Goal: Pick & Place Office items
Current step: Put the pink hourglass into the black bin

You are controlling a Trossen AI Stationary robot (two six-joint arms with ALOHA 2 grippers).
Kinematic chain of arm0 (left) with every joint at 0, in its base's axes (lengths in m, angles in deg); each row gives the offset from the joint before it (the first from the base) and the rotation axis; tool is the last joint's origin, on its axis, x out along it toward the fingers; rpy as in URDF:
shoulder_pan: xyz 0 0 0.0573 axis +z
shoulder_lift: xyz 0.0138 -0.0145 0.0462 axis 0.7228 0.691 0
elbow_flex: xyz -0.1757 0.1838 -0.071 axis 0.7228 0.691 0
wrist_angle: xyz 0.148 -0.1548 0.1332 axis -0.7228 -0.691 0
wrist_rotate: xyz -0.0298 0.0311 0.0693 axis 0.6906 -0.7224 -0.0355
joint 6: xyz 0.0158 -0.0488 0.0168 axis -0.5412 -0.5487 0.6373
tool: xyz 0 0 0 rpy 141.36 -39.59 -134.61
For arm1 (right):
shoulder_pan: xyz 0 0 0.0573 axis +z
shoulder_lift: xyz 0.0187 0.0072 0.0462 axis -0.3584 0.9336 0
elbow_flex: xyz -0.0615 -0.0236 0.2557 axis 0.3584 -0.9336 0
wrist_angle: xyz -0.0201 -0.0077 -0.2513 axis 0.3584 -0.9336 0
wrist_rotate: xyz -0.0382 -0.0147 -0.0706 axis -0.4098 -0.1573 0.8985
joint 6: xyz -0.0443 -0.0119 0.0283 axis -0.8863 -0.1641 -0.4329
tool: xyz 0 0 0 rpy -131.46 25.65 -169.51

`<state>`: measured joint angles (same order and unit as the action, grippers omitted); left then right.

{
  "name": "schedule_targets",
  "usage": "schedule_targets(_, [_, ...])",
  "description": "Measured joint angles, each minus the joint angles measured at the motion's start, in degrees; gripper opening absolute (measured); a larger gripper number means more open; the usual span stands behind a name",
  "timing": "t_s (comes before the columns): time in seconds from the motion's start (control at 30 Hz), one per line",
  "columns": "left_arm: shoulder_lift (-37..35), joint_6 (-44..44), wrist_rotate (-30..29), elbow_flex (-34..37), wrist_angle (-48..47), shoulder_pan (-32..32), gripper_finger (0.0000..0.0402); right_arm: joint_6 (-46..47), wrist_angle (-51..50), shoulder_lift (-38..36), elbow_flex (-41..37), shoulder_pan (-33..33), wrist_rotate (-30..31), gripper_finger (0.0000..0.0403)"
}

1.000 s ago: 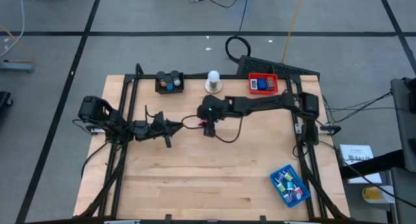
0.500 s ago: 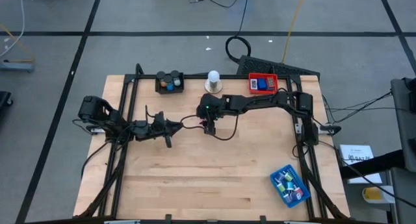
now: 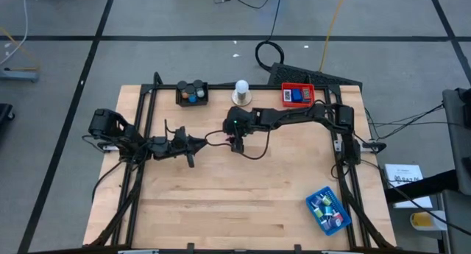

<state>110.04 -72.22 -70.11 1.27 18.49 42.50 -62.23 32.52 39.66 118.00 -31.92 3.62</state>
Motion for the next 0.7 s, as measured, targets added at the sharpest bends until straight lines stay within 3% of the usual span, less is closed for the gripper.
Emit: schedule_targets(0.7, [0.0,-0.1,0.2,0.0,0.0,0.0,0.0051,0.9,2.1,0.0,-0.1,0.0,0.1,0.0215])
